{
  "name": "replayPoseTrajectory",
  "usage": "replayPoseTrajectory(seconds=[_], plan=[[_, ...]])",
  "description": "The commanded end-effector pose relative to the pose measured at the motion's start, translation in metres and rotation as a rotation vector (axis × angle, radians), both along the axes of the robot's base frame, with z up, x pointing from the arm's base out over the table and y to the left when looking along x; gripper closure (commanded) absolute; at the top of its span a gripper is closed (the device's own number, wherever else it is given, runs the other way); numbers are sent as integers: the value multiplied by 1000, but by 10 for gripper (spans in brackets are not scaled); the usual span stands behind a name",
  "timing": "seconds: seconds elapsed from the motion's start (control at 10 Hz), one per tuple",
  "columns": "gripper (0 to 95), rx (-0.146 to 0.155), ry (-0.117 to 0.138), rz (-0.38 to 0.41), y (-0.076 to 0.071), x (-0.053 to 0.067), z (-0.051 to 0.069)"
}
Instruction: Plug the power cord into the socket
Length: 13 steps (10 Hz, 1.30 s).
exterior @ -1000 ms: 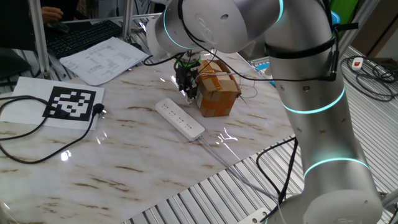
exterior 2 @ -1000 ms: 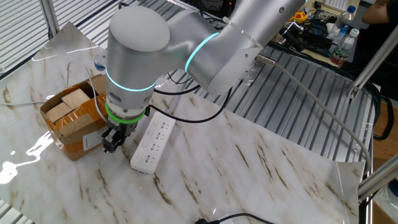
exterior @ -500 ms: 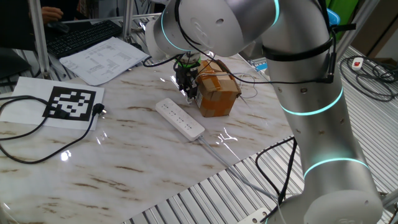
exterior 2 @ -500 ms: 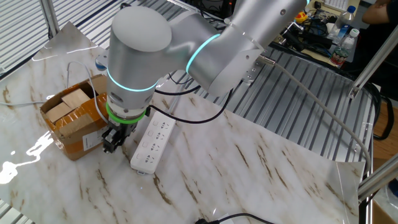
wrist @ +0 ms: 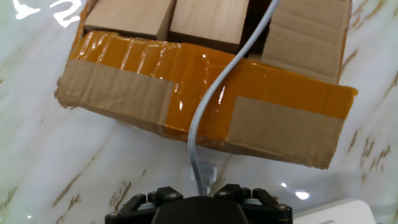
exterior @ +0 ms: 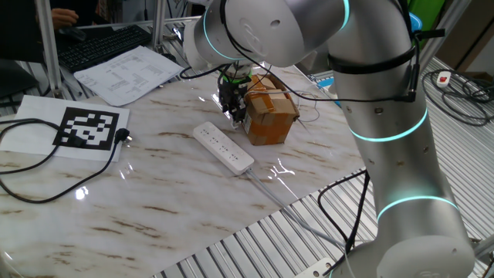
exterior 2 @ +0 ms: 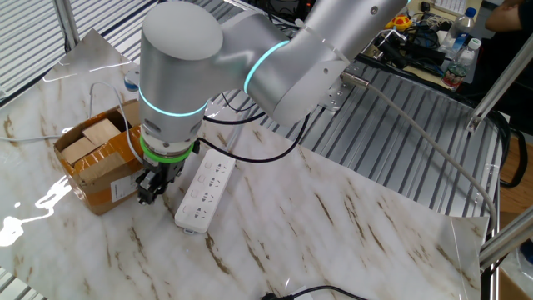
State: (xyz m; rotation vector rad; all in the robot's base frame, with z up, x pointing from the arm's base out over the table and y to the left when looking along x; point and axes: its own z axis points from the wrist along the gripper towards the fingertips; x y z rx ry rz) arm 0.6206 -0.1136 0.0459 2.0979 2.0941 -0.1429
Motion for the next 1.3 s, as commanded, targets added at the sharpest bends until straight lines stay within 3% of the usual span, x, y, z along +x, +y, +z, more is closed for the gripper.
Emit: replayPoseTrajectory(seconds=[0.1,1.1,1.3], plan=[[380,2,-5,5,0,0,-1],[380,3,6,6,-1,-1,-1],[380,-8,7,6,-1,-1,-1]])
